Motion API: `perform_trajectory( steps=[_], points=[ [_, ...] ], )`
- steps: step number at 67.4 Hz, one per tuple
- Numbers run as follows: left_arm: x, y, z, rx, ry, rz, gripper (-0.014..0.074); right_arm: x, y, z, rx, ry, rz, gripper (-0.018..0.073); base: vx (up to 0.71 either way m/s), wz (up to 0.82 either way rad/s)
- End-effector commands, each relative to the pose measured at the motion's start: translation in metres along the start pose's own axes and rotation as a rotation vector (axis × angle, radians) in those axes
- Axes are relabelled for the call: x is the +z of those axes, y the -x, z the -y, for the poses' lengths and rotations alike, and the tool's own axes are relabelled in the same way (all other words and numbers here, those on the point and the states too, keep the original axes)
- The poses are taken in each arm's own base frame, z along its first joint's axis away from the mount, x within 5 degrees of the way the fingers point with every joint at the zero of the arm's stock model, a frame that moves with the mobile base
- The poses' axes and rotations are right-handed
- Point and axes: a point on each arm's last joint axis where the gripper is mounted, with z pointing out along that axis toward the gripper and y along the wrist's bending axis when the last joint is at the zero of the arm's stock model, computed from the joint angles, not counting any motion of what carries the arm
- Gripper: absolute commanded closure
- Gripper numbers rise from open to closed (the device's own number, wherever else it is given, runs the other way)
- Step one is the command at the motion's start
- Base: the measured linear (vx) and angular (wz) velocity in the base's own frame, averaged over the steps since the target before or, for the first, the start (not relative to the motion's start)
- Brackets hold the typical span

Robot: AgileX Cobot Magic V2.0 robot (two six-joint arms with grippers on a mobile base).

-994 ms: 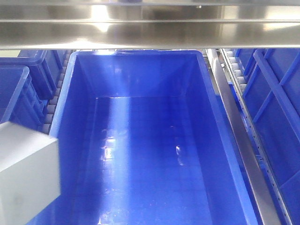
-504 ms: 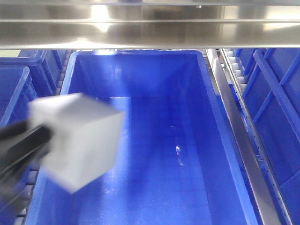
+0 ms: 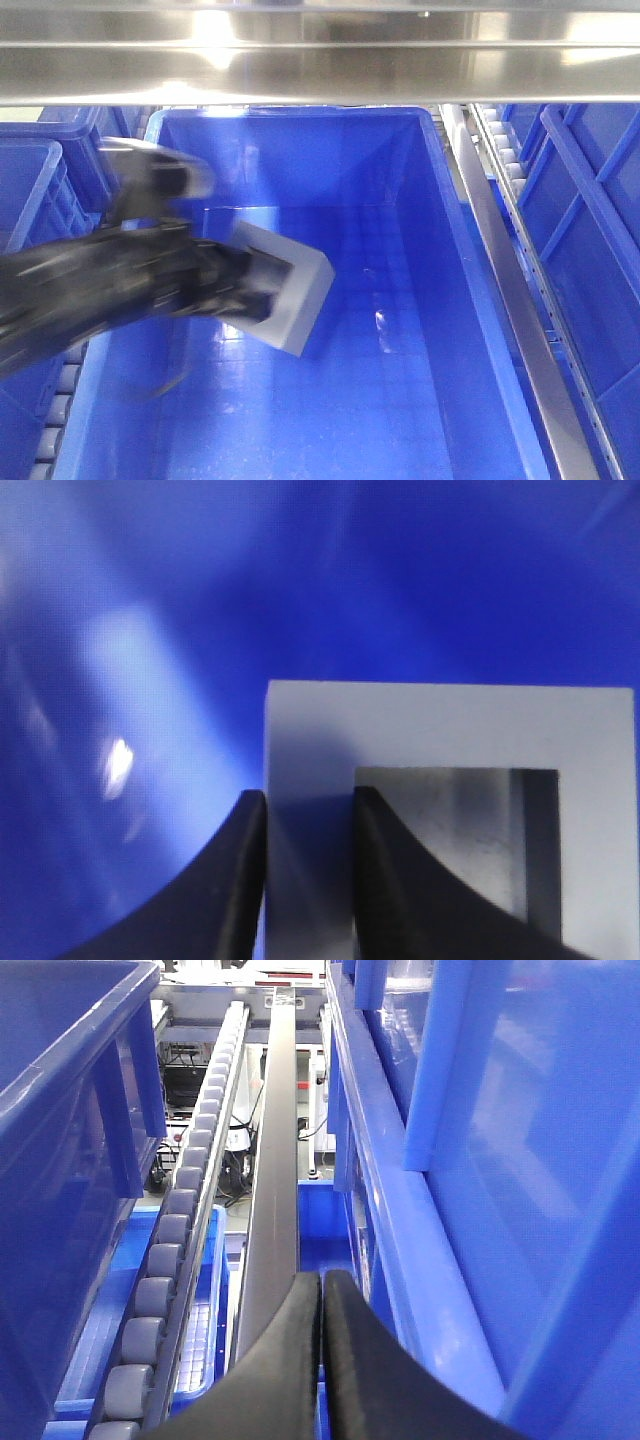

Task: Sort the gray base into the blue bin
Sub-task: 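Lower the held gray block into the blue bin with the left gripper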

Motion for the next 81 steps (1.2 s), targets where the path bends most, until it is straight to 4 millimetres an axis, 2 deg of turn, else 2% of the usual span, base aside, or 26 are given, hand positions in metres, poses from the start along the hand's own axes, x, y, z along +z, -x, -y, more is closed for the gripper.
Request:
perform_trajectory(
  steps=[1,10,21,35,48,62,69,81],
  points=[
    [-0.004,0.030,0.013,-0.007,-0.055,0.109,0.0591,0.000,0.006,0.000,-0.015,-0.009,0.083,0.0564,0.00,0.00],
    [0.017,0.034,0.019,-0.048,-0.067,0.072,0.0591,0.000,0.006,0.000,-0.015,-0.009,0.083,0.0564,0.00,0.00],
    [0.045,0.022,0.021,-0.073,-0.038,-0.041,0.0585,0.000,0.006,0.000,-0.015,-0.009,0.082,0.0564,0.00,0.00],
    [0.061,0.010,0.021,-0.071,-0.012,-0.120,0.0569,0.000,0.006,0.000,-0.015,-0.009,0.082,0.0564,0.00,0.00],
    [0.065,0.007,0.021,-0.069,-0.008,-0.134,0.0473,0.000,0.006,0.000,-0.015,-0.009,0.082,0.0564,0.00,0.00],
    [0.064,0.008,0.021,-0.069,-0.007,-0.133,0.0245,0.000,0.006,0.000,-0.015,-0.009,0.082,0.0564,0.00,0.00],
    [0.063,0.007,0.020,-0.069,0.001,-0.145,0.0160,0.000,0.006,0.000,-0.015,-0.009,0.082,0.0564,0.00,0.00],
    [0.047,0.010,0.016,-0.073,0.028,-0.162,0.0123,0.000,0.006,0.000,-0.015,-0.009,0.082,0.0564,0.00,0.00]
  ],
)
